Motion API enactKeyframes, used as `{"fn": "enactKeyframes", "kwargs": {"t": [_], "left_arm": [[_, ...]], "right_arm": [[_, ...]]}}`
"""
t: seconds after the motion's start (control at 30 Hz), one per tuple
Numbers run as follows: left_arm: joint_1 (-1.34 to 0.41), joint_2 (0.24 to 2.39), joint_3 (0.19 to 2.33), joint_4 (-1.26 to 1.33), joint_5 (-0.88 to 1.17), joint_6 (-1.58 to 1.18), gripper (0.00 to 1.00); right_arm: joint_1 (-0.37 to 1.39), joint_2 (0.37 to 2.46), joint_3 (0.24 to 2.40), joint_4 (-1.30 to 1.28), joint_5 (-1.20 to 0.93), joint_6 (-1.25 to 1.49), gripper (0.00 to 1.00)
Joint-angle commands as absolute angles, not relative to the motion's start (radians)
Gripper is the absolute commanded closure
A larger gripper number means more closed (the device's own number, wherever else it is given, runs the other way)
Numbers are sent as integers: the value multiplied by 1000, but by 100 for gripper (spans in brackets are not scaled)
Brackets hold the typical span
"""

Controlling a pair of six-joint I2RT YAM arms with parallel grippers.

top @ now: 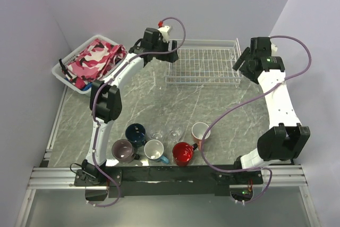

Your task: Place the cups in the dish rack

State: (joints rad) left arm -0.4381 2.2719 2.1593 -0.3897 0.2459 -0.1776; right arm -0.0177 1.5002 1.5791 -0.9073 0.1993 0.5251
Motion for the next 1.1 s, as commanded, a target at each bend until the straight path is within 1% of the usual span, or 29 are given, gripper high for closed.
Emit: {"fn": "enactKeyframes", "kwargs": {"t": [0.0, 0.07, 0.1, 0.23, 0.27, 0.37, 0.4, 0.47, 0.5, 0.67, 0.7, 0.77, 0.8, 0.9, 1.03, 1.07], "left_arm": [[-440, 2290, 2115, -356, 218, -161, 22], [-440, 2290, 2083, -356, 210, -143, 27], [-440, 2289, 2077, -357, 200, -140, 31], [-440, 2276, 2051, -364, 199, -130, 33], [-440, 2273, 2048, -364, 198, -130, 33], [-437, 2264, 2036, -362, 199, -129, 41], [-437, 2258, 2028, -362, 196, -130, 45], [-436, 2252, 2020, -364, 193, -129, 49], [-433, 2247, 2013, -365, 193, -129, 52], [-426, 2237, 1994, -373, 193, -114, 63], [-425, 2234, 1991, -376, 190, -112, 67], [-420, 2232, 1990, -390, 190, -107, 68], [-419, 2224, 1983, -394, 190, -104, 70], [-411, 2197, 1947, -405, 201, -98, 72], [-394, 2161, 1899, -406, 213, -95, 73], [-391, 2152, 1891, -414, 218, -95, 73]], "right_arm": [[-15, 1468, 1592, -864, 261, 496, 18], [-15, 1511, 1618, -856, 285, 486, 18], [-15, 1529, 1634, -856, 291, 485, 18], [-21, 1686, 1753, -871, 308, 476, 18], [-29, 1713, 1814, -883, 310, 476, 18], [-43, 1816, 1919, -900, 292, 483, 19], [-55, 1857, 1934, -899, 276, 483, 20], [-64, 1896, 1968, -902, 272, 483, 20], [-74, 1923, 1974, -902, 272, 483, 21], [-91, 1971, 1982, -893, 239, 480, 23], [-91, 1980, 1977, -893, 233, 480, 25], [-91, 1991, 1962, -887, 206, 480, 29], [-91, 2000, 1956, -885, 195, 480, 32], [-87, 2005, 1924, -874, 140, 477, 40], [-83, 1997, 1879, -854, 83, 471, 46], [-77, 1999, 1878, -853, 68, 471, 50]]}}
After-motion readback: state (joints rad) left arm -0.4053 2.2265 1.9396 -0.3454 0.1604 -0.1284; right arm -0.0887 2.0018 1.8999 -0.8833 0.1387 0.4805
